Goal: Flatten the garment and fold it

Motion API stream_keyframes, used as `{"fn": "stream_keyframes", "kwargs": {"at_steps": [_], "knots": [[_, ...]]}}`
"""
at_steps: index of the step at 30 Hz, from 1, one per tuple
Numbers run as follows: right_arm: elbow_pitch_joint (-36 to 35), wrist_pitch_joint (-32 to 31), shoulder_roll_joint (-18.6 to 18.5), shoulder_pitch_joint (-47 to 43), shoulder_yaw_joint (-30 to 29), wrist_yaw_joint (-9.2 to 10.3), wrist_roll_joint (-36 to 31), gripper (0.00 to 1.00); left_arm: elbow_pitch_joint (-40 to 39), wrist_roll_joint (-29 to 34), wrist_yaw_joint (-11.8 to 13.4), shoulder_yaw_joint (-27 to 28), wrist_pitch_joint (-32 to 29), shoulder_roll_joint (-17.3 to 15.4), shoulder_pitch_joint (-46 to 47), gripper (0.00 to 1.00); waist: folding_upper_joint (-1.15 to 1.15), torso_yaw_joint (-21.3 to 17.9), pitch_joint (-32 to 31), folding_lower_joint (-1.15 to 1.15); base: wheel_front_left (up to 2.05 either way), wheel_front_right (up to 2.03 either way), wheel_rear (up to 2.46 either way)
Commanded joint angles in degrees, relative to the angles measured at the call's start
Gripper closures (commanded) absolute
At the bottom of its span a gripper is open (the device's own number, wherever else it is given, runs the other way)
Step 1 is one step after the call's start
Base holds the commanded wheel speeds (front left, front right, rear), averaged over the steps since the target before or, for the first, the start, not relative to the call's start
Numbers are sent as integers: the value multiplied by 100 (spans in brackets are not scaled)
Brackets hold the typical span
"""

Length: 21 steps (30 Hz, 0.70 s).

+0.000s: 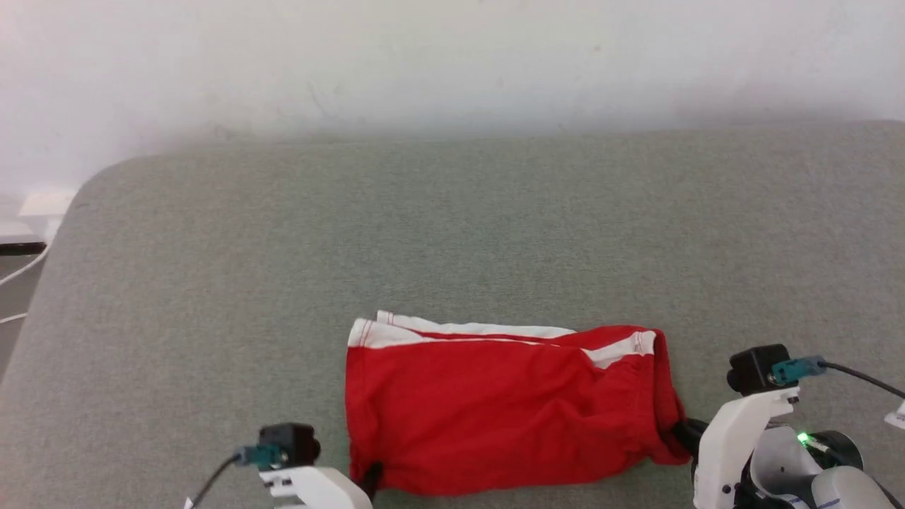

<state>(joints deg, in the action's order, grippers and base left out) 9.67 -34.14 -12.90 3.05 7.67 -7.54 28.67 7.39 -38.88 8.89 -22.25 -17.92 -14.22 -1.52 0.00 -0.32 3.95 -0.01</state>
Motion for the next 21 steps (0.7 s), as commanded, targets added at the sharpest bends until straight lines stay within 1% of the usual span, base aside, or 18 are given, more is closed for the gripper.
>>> {"fn": "stream_keyframes", "kwargs": {"at_steps": [1,2,4,7,10,11,13,16,21], "knots": [[69,157,9,-60,-51,5,-95,24,80,-59,29,-9,63,99,-52,27,0,85,-58,1,0,0,0],[127,249,20,-93,-44,5,-134,0,154,-75,20,-36,85,148,-77,0,0,93,-60,1,0,0,0],[179,526,72,-154,-62,5,-185,0,263,-85,16,-15,251,236,-76,0,0,96,-72,1,0,0,0],[107,996,54,-335,-119,5,-481,0,311,-37,-27,95,706,305,-23,0,0,98,-142,1,0,0,0],[-147,1260,131,-637,-269,5,-694,0,324,-21,-142,167,1002,271,-7,0,0,108,-246,1,0,0,0],[-280,1284,151,-744,-319,5,-757,0,306,-1,-145,222,1129,247,-4,0,0,103,-278,1,0,0,0],[-605,1296,204,-918,-453,5,-841,0,240,74,-160,292,1367,188,6,0,0,92,-335,1,0,0,0],[-1112,1154,262,-1098,-651,5,-902,0,84,268,-123,394,1813,116,46,0,0,105,-378,1,0,0,0],[-1857,550,409,-1136,-697,5,-930,0,-152,793,34,574,2827,-17,151,0,0,185,-354,1,0,0,0]]}}
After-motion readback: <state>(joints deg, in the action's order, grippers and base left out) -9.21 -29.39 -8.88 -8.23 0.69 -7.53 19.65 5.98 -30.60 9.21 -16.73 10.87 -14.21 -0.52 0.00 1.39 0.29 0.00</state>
